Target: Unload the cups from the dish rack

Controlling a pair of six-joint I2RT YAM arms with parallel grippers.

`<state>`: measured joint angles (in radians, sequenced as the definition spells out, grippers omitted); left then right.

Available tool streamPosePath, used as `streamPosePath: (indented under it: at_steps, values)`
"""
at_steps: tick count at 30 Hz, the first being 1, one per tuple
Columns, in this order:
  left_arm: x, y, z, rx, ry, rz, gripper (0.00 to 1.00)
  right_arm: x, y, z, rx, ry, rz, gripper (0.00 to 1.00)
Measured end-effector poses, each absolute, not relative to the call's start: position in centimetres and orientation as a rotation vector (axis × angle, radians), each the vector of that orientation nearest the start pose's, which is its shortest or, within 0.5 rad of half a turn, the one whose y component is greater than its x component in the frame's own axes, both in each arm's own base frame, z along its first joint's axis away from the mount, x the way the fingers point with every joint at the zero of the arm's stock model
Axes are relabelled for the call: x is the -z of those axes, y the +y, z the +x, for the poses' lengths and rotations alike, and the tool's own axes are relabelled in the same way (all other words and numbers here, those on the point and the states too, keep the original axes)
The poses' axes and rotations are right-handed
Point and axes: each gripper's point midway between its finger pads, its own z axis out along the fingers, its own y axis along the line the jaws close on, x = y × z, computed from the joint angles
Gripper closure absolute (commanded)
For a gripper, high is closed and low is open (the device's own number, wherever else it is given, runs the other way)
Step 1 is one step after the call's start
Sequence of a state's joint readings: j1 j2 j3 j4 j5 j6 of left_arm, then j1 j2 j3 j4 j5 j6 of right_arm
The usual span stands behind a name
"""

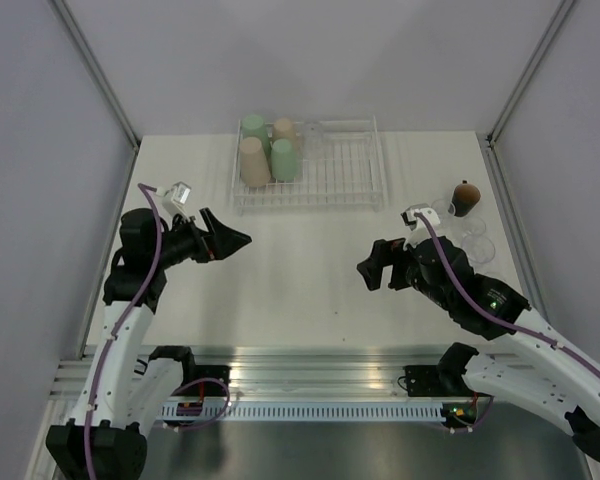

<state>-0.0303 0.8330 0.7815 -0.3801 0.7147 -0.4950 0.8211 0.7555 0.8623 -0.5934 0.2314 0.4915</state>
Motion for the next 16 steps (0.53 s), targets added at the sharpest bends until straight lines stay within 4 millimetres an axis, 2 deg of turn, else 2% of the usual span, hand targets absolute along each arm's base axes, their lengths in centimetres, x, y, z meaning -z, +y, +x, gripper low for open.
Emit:
streamPosePath:
  at_steps: [8,12,16]
  values:
    - [-29.0,-14.2,21.2,1.05,1.849,0.142,0.0,-23.9,16.6,20.2,-0.515,2.045,-0.139,0.02]
    - [-28.9,-14.3,21.2,1.058,1.852,0.138,0.0,-24.1,16.6,20.7,-0.503,2.031,-0.123,0.02]
    - [-28.4,-14.3,21.1,1.069,1.866,0.126,0.0,-23.2,17.1,21.4,-0.474,2.06,-0.13,0.02]
